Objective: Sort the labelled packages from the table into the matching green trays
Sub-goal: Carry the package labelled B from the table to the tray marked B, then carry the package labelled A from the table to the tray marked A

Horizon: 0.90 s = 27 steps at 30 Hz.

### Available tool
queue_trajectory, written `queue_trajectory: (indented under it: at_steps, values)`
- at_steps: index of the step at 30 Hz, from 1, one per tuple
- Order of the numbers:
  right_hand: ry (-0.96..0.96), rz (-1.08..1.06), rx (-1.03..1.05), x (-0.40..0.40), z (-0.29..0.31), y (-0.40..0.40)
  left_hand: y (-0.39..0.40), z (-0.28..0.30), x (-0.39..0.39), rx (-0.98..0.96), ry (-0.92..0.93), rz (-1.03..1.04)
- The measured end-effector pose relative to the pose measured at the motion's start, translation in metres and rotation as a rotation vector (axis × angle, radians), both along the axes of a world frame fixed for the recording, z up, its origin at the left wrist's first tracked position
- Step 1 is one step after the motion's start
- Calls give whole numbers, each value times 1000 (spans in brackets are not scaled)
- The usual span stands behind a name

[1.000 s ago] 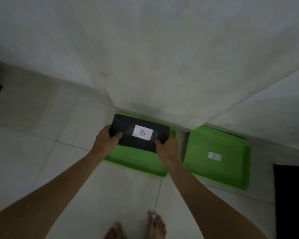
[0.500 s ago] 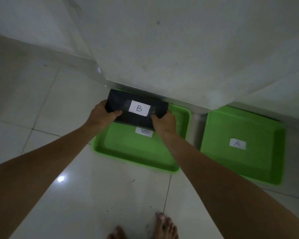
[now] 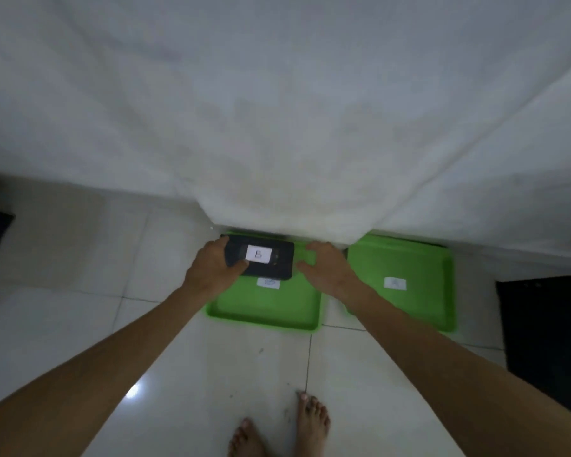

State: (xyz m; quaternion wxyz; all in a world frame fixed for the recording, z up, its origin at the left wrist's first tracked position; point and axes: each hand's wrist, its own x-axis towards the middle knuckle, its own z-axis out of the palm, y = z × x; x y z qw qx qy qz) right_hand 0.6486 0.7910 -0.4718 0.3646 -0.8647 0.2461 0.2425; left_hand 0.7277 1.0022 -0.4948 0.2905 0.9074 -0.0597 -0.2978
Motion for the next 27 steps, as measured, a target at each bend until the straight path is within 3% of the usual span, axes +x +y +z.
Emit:
queue_trajectory:
  at_steps: [6,14,21,27]
  values:
    - [36,215,-98,-53,225,-67,-42,205,-29,227,-26,-369]
    - [-56,167,-343,-210,480,-166,-135,457,-120,281,-264,-662]
    - [-82,-30,-452,-454,600,-240,-239,580,-294,167,-338,-760]
    - [-32,-222,-508,-658,637,-284,-337,612,-477,74,-367,-990]
